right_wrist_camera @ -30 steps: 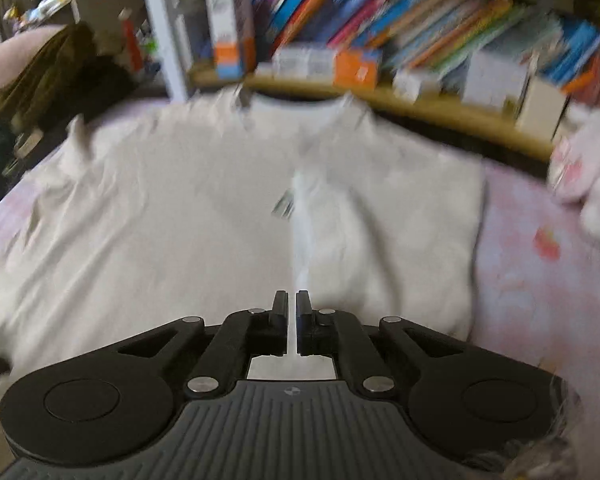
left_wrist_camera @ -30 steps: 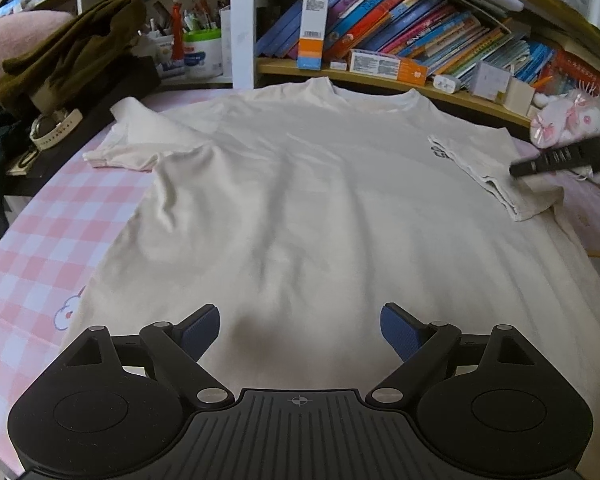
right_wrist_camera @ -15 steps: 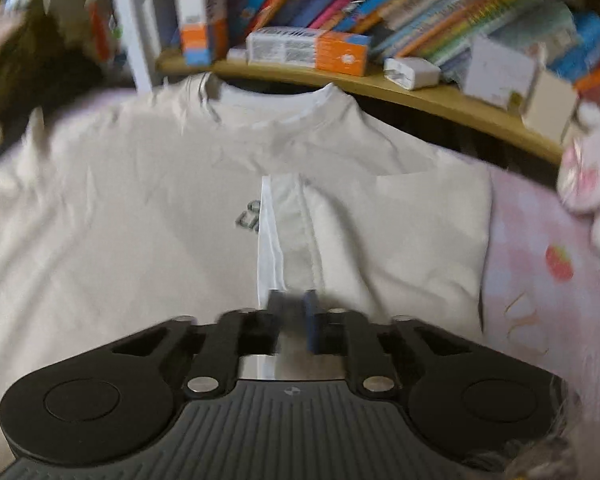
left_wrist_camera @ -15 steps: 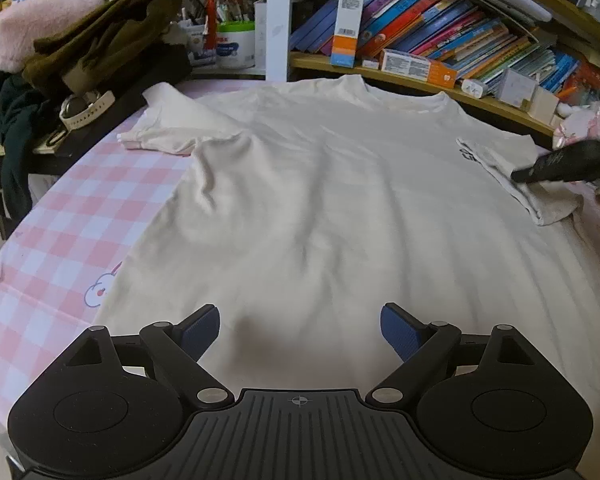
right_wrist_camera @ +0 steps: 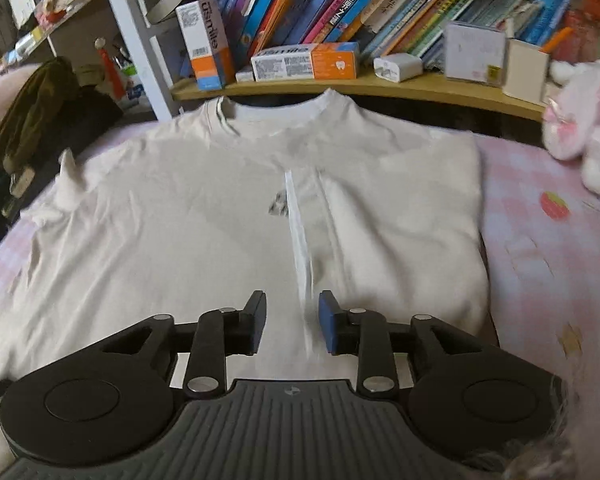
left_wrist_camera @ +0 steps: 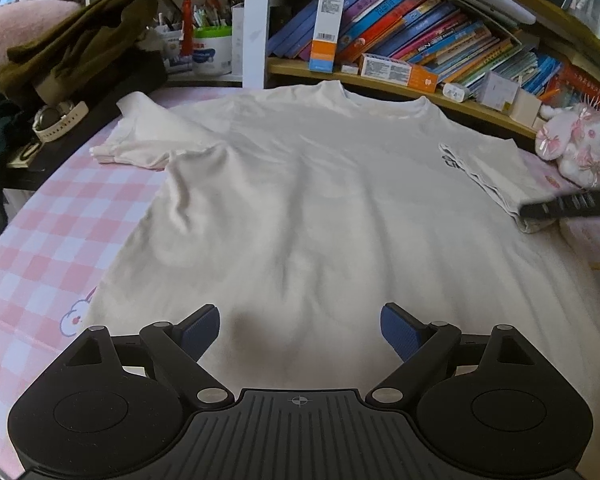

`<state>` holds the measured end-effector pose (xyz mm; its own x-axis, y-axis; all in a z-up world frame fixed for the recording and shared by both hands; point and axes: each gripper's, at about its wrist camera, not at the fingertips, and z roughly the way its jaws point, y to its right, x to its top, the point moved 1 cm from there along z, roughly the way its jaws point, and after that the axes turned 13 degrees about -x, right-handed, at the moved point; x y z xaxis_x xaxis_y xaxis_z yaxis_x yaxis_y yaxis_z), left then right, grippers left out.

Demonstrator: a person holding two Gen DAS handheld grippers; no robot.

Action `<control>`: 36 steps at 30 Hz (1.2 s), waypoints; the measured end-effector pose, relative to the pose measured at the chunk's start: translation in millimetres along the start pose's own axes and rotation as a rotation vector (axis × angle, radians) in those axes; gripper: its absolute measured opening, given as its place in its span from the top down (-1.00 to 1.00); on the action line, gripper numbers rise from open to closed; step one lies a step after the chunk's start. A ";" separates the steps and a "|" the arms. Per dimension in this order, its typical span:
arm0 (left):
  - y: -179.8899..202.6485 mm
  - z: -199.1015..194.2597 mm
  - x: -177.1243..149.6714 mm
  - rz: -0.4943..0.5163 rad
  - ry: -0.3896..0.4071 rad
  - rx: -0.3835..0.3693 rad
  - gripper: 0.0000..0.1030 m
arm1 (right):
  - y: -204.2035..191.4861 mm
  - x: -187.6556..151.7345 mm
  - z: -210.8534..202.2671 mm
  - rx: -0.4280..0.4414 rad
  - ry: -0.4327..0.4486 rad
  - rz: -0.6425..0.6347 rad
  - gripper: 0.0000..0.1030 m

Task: Fold clothes

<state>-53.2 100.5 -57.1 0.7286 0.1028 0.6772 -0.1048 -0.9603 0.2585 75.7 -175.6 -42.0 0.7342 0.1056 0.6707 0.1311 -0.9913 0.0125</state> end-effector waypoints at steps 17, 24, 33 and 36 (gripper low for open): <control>-13.0 -0.4 8.4 0.110 -0.015 -0.109 -0.75 | 7.3 -47.5 -44.1 -0.408 0.059 0.076 -0.25; -16.9 -2.8 -0.3 0.087 -0.048 -0.063 -0.75 | 28.3 -28.2 -12.9 -0.405 0.034 -0.007 0.18; -9.1 3.7 -13.4 0.058 -0.114 0.041 -0.76 | 79.5 -30.8 2.7 -0.309 -0.009 0.278 0.73; -4.3 3.4 -14.1 0.054 -0.118 0.061 -0.76 | 105.0 -36.4 0.6 -0.268 -0.022 0.432 0.71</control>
<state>-60.7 102.3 -70.2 0.7979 0.0224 0.6023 -0.1077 -0.9779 0.1791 63.2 -283.5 -65.5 0.6982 -0.3193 0.6407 -0.3606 -0.9301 -0.0706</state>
